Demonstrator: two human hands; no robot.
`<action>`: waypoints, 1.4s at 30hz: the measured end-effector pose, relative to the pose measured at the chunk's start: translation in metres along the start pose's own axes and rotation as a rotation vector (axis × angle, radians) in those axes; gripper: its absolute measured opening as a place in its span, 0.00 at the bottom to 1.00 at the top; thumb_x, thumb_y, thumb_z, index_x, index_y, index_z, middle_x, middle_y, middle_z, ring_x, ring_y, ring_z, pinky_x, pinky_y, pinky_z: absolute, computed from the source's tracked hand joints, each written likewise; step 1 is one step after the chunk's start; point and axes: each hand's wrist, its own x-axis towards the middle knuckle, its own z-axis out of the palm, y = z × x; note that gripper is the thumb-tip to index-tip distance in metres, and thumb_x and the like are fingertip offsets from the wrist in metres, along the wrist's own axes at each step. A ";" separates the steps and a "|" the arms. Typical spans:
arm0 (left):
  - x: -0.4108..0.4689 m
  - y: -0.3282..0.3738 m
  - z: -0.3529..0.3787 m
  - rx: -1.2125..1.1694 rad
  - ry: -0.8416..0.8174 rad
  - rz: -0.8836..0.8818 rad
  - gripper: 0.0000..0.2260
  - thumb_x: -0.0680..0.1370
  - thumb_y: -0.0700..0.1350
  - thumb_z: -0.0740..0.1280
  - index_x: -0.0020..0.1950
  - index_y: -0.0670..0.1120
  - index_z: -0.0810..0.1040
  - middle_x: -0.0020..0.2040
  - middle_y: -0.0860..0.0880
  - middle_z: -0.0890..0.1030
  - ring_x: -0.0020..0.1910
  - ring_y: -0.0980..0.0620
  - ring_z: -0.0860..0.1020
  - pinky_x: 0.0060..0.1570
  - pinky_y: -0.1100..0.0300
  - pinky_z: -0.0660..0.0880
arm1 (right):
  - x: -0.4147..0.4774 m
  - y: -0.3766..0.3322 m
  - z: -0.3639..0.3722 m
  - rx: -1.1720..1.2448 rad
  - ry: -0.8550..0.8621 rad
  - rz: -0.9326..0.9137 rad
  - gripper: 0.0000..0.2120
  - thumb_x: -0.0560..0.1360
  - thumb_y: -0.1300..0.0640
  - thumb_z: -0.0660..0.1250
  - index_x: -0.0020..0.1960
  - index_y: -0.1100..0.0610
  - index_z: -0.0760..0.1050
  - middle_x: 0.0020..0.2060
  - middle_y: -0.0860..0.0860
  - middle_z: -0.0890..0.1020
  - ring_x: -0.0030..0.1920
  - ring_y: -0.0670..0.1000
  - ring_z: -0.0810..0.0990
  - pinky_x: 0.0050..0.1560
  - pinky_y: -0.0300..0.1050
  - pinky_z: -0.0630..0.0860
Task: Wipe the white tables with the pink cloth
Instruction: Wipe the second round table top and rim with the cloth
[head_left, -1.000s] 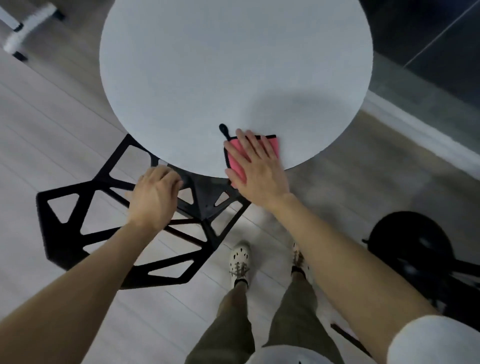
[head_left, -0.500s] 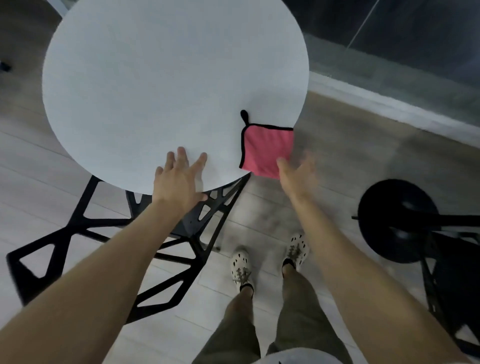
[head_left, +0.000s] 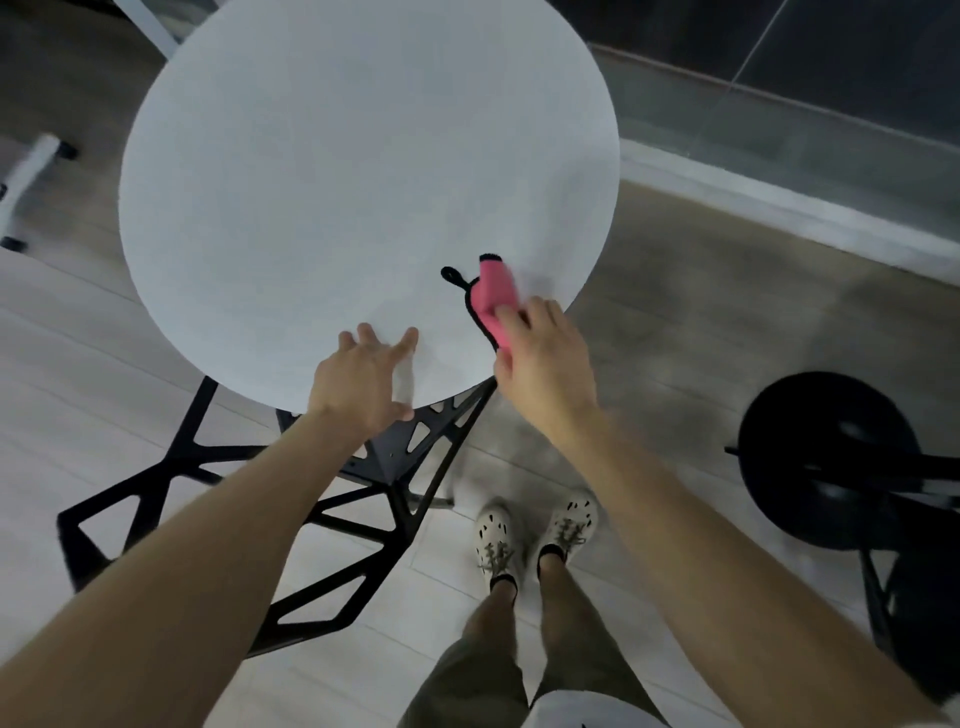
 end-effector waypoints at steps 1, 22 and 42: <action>0.000 0.000 0.000 -0.005 0.003 -0.006 0.48 0.72 0.62 0.81 0.83 0.61 0.53 0.63 0.42 0.69 0.61 0.41 0.73 0.45 0.46 0.83 | -0.004 -0.004 0.002 -0.050 -0.116 -0.089 0.19 0.76 0.51 0.74 0.64 0.58 0.79 0.54 0.57 0.79 0.56 0.59 0.77 0.55 0.58 0.80; 0.002 -0.005 0.003 0.091 0.001 0.029 0.49 0.73 0.68 0.77 0.85 0.62 0.51 0.65 0.43 0.72 0.58 0.44 0.75 0.40 0.52 0.71 | -0.044 0.007 -0.004 0.625 0.098 1.090 0.13 0.80 0.57 0.71 0.60 0.61 0.71 0.45 0.50 0.79 0.44 0.55 0.81 0.42 0.43 0.70; 0.058 -0.024 -0.029 0.419 -0.004 0.653 0.72 0.60 0.60 0.88 0.82 0.72 0.33 0.87 0.48 0.41 0.81 0.32 0.55 0.59 0.38 0.82 | -0.001 -0.088 0.084 0.742 0.807 1.004 0.25 0.87 0.53 0.64 0.83 0.49 0.66 0.82 0.45 0.69 0.74 0.42 0.72 0.57 0.22 0.68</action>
